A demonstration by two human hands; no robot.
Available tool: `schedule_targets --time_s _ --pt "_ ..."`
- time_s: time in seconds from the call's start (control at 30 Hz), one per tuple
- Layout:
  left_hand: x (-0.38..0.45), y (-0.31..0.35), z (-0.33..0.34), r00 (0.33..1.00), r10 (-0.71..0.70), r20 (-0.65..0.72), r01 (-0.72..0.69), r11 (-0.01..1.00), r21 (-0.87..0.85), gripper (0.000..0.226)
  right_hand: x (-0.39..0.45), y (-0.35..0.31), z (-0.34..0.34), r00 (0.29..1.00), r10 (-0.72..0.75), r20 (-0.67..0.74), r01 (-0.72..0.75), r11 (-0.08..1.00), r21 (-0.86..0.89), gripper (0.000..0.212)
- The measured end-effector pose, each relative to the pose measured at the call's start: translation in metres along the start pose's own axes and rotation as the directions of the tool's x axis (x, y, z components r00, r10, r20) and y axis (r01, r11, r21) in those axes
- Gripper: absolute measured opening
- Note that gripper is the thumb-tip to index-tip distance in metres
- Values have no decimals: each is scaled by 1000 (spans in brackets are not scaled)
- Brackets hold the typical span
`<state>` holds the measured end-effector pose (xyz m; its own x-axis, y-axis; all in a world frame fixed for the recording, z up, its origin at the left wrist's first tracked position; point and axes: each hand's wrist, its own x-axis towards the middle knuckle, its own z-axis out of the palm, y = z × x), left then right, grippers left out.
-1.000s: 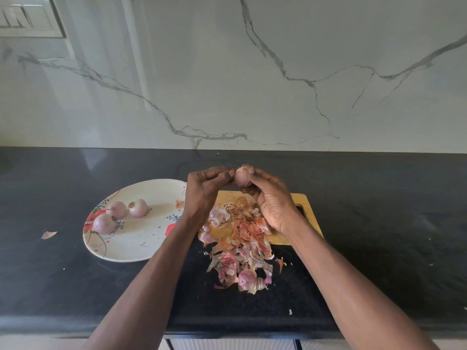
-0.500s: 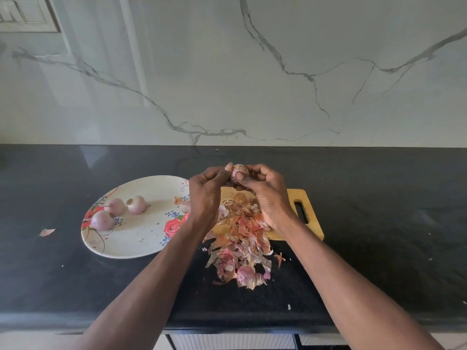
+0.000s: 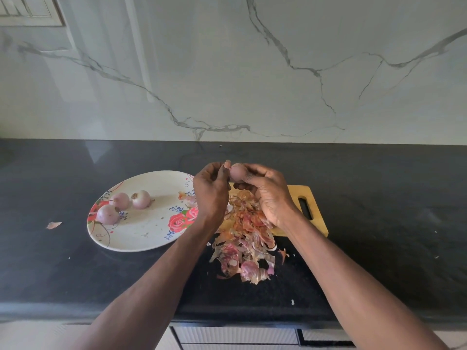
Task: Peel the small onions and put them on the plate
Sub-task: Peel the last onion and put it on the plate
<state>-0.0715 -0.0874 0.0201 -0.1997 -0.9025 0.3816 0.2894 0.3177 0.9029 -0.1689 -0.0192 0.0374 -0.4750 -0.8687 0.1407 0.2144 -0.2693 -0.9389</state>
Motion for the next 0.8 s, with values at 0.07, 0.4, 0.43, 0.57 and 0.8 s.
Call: schedule_targets --time_s 0.07,0.4,0.43,0.57,0.8 --pt "2 -1 -1 1000 15 19 -16 1000 20 32 0 -1 0 999 15 32 -15 1000 16 32" --pt "15 -4 -6 998 -19 54 12 992 125 18 6 1 0 998 33 49 -35 999 34 39" --pt "17 -4 -7 998 -22 59 16 994 110 9 6 1 -1 999 36 33 -37 999 36 37" --pt "18 5 -11 986 -56 155 61 998 -24 9 7 3 -4 999 38 -4 -38 998 41 35" --pt "23 7 -17 942 -109 319 122 992 -23 15 6 1 -13 995 -99 -34 86 960 -266 39"
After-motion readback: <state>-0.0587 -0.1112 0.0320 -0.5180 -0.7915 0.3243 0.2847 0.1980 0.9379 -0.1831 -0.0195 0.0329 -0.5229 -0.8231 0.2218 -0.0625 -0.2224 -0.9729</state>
